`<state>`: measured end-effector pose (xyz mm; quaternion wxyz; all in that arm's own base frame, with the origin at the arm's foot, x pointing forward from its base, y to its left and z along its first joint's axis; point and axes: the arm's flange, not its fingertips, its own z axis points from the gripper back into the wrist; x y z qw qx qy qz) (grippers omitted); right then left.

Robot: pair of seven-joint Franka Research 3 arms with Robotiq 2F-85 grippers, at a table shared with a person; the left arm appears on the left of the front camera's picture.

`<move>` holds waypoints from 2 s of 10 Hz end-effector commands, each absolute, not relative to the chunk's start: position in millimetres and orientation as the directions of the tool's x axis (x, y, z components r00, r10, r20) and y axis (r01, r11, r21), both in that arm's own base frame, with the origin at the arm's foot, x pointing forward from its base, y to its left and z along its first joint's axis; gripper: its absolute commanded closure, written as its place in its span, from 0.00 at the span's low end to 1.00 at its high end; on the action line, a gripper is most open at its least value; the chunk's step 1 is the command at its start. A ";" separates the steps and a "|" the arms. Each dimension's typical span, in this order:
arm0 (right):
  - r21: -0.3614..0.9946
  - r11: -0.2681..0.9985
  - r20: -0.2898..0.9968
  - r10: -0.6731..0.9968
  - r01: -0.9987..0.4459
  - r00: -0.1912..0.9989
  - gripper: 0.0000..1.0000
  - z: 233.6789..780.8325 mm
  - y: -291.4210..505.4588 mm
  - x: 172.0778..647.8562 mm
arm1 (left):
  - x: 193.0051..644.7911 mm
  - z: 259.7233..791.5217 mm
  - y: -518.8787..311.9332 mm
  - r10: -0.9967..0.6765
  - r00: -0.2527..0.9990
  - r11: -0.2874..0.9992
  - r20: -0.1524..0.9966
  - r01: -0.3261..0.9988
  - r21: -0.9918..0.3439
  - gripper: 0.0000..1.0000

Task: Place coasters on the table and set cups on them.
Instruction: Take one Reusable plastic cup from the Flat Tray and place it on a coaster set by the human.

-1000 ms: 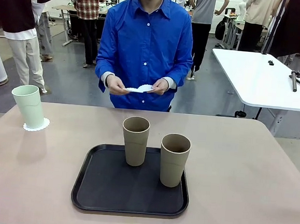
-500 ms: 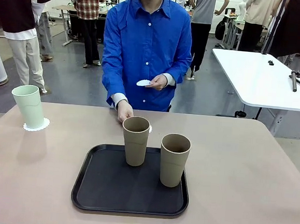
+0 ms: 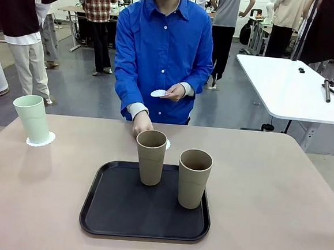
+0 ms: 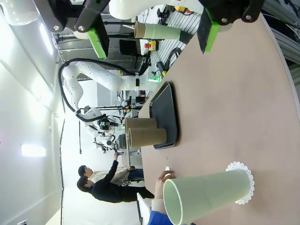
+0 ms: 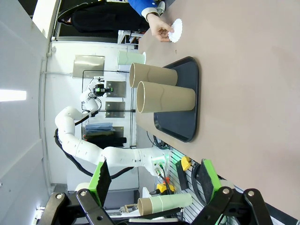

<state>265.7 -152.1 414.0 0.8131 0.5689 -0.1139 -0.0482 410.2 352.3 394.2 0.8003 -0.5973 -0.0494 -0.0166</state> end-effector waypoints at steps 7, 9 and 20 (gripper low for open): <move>0.939 0.338 0.139 -0.208 -0.062 0.968 0.00 414.2 -151.6 265.3 | 409.5 395.0 351.3 0.040 0.994 0.285 0.102 0.086 -0.955 0.00; 0.939 0.338 0.139 -0.208 -0.062 0.968 0.00 414.2 -151.6 265.3 | 409.5 395.0 351.3 0.040 0.994 0.285 0.102 0.086 -0.955 0.00; 0.939 0.338 0.139 -0.208 -0.062 0.968 0.00 414.2 -151.6 265.3 | 383.6 552.8 234.1 -0.194 0.808 0.570 0.556 0.554 -0.607 0.00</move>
